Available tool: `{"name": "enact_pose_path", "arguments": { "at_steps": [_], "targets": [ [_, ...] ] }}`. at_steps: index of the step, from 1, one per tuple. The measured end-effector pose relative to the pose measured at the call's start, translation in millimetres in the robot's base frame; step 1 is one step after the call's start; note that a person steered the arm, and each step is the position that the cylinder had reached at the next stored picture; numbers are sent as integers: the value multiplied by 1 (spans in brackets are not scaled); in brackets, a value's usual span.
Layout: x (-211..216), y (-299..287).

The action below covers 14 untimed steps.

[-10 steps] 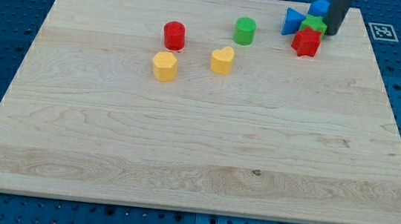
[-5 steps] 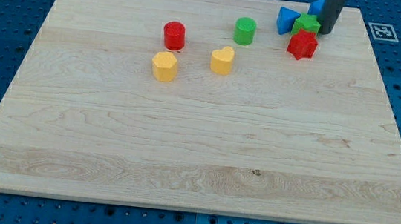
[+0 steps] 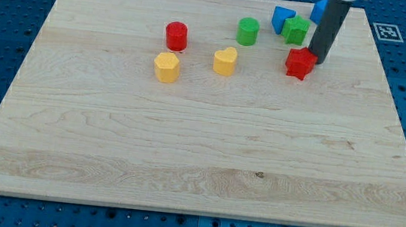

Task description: Move the red star vertically below to the green circle

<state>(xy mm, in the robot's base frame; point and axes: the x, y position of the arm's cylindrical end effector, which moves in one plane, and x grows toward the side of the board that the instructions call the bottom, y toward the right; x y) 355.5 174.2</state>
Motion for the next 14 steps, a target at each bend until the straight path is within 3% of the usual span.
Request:
{"name": "enact_pose_path", "arguments": {
  "at_steps": [1, 3, 6, 10, 11, 13, 14],
  "targets": [
    [13, -9],
    [0, -13],
    [13, -65],
    [85, -65],
    [85, -41],
    [151, -32],
    [147, -33]
  ]
}}
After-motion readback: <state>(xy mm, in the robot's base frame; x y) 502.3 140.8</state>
